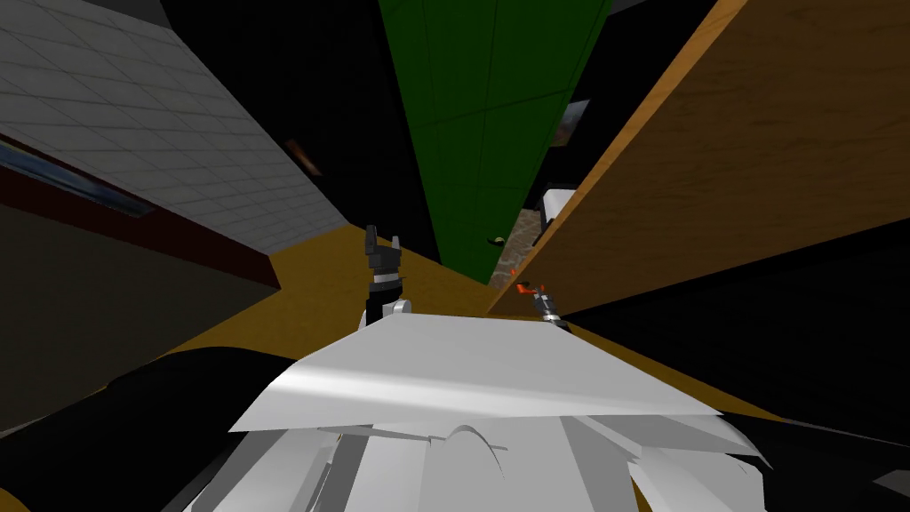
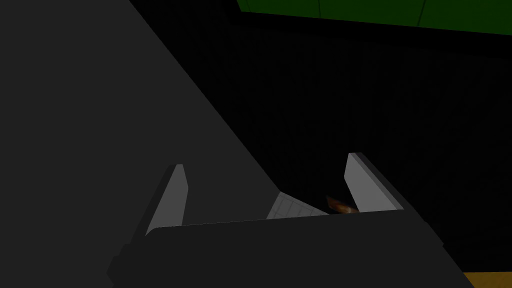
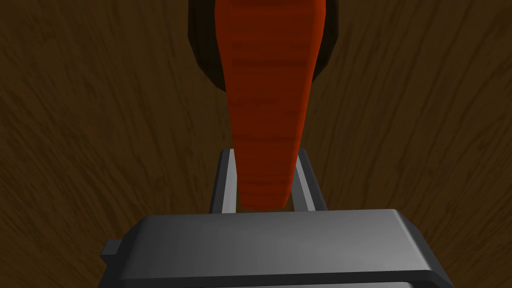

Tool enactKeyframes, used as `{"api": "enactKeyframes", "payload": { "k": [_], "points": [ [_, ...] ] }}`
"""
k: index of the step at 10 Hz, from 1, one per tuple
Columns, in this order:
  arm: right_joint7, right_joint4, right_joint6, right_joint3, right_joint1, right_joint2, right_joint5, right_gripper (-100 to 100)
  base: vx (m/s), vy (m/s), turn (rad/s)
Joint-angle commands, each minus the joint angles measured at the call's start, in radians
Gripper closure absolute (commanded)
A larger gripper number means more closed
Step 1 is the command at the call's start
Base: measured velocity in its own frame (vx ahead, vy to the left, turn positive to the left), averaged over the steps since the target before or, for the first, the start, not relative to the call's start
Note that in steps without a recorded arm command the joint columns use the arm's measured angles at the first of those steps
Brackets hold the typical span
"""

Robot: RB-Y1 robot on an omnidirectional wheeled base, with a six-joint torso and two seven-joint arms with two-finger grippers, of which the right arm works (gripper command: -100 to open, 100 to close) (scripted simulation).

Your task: Pull the door open

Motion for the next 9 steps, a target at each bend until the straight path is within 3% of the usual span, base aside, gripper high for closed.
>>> {"api": "enactKeyframes", "payload": {
  "k": [1, 6, 7, 9],
  "points": [
    [-0.009, 0.001, -0.034, 0.006, 0.021, 0.002, 0.012, 100, -0.121, -0.043, 0.129],
    [-0.020, 0.009, -0.073, 0.007, 0.042, -0.005, 0.024, 100, -0.078, -0.035, 0.073],
    [-0.031, 0.016, -0.111, 0.008, 0.063, -0.012, 0.035, 100, -0.124, -0.031, 0.204],
    [-0.031, 0.037, -0.111, 0.008, 0.063, -0.012, 0.035, 100, -0.102, -0.043, 0.064]
  ]
}}
